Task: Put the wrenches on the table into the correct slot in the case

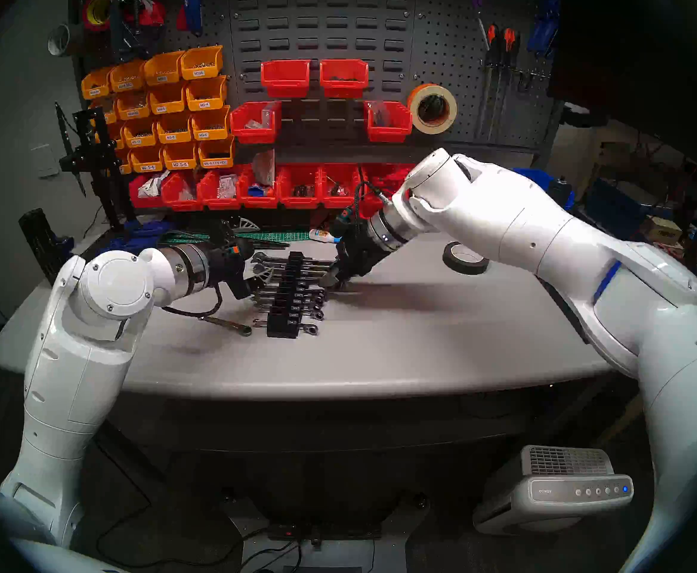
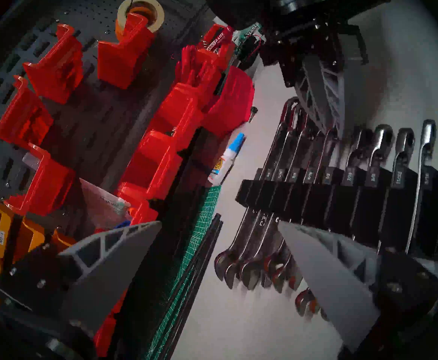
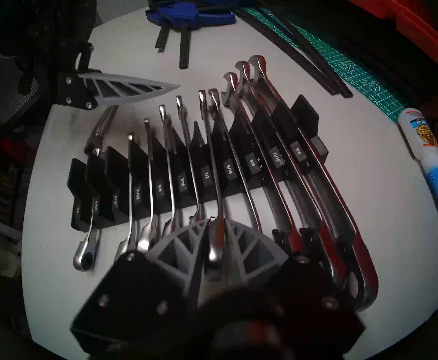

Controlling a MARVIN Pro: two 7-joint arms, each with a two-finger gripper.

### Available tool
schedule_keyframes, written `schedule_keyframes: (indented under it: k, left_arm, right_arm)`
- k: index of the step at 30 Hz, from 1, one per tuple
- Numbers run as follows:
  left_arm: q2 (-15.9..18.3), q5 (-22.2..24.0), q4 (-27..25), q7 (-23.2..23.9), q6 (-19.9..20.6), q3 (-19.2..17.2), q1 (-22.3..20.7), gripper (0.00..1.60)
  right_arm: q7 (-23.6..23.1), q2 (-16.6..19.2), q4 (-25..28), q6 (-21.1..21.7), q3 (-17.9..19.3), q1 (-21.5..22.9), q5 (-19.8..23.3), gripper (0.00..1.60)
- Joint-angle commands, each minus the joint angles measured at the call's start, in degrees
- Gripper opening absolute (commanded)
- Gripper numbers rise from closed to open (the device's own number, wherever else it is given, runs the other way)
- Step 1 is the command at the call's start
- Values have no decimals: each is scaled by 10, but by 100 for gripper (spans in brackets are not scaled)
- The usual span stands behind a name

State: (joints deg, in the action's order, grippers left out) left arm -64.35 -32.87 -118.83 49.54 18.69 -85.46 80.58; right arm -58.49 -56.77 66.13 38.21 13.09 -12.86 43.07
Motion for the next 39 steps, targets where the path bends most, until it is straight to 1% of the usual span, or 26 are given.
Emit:
schedule_keyframes:
  k: [1, 3, 6, 8, 12, 14, 16, 17, 18, 20, 21, 22, 24, 25, 26, 27, 28, 30, 31, 32, 33, 34, 36, 37, 39]
  left_arm:
    - [-6, 15, -26, 5, 9, -16, -21, 160]
    - [-4, 13, -26, 5, 10, -16, -21, 160]
    - [-3, 16, -25, 7, 11, -18, -21, 160]
    - [-8, 22, -26, 7, 15, -22, -23, 160]
    - [-14, 35, -30, 9, 22, -31, -30, 160]
    - [-24, 45, -32, 4, 26, -38, -32, 160]
    - [-32, 56, -35, 3, 30, -47, -34, 160]
    - [-38, 65, -37, 2, 33, -52, -34, 160]
    - [-42, 69, -39, 1, 34, -56, -34, 160]
    - [-52, 84, -42, -2, 39, -66, -34, 160]
    - [-59, 91, -45, -6, 40, -72, -33, 160]
    - [-65, 102, -46, -4, 47, -79, -32, 160]
    - [-69, 106, -48, -7, 47, -84, -31, 160]
    - [-77, 112, -49, -14, 49, -90, -29, 160]
    - [-78, 118, -50, -12, 50, -93, -29, 160]
    - [-82, 124, -51, -14, 51, -98, -27, 160]
    - [-90, 130, -51, -19, 54, -104, -23, 160]
    - [-99, 140, -52, -25, 54, -113, -17, 160]
    - [-104, 146, -51, -26, 55, -116, -16, 160]
    - [-107, 150, -52, -27, 55, -119, -15, 160]
    - [-119, 159, -53, -34, 57, -125, -13, 160]
    - [-122, 165, -54, -32, 58, -128, -12, 160]
    - [-134, 177, -58, -40, 60, -136, -8, 160]
    - [-136, 180, -58, -39, 62, -137, -8, 160]
    - [-150, 189, -59, -48, 63, -142, -5, 160]
  right_arm:
    - [1, 11, 17, 2, 19, 24, 4, 72]
    - [2, 12, 20, 5, 18, 25, 4, 78]
    - [9, 15, 24, 1, 24, 21, 7, 80]
    - [11, 16, 27, -3, 27, 22, 9, 99]
    - [14, 25, 37, -7, 38, 22, 16, 95]
    - [21, 34, 48, -15, 46, 20, 21, 102]
    - [27, 46, 62, -24, 51, 18, 21, 127]
    - [22, 52, 67, -24, 55, 17, 27, 132]
    - [25, 58, 74, -29, 58, 15, 28, 147]
    - [27, 71, 90, -35, 66, 9, 36, 150]
    - [35, 77, 98, -42, 72, 4, 40, 146]
    - [33, 87, 110, -41, 72, 2, 41, 135]
    - [38, 93, 118, -45, 76, -2, 43, 132]
    - [41, 101, 127, -48, 79, -6, 47, 137]
    - [43, 110, 137, -51, 84, -12, 54, 157]
    - [49, 119, 147, -58, 90, -18, 59, 160]
    - [52, 116, 143, -60, 96, -22, 55, 160]
    - [65, 147, 171, -75, 102, -34, 65, 160]
    - [60, 132, 157, -75, 109, -39, 57, 160]
    - [66, 146, 169, -84, 110, -44, 61, 160]
    - [72, 159, 183, -92, 115, -53, 70, 160]
    - [71, 159, 185, -97, 119, -59, 67, 160]
    - [78, 176, 203, -112, 125, -72, 76, 160]
    - [82, 179, 207, -121, 128, -78, 75, 160]
    - [90, 191, 219, -135, 135, -90, 81, 160]
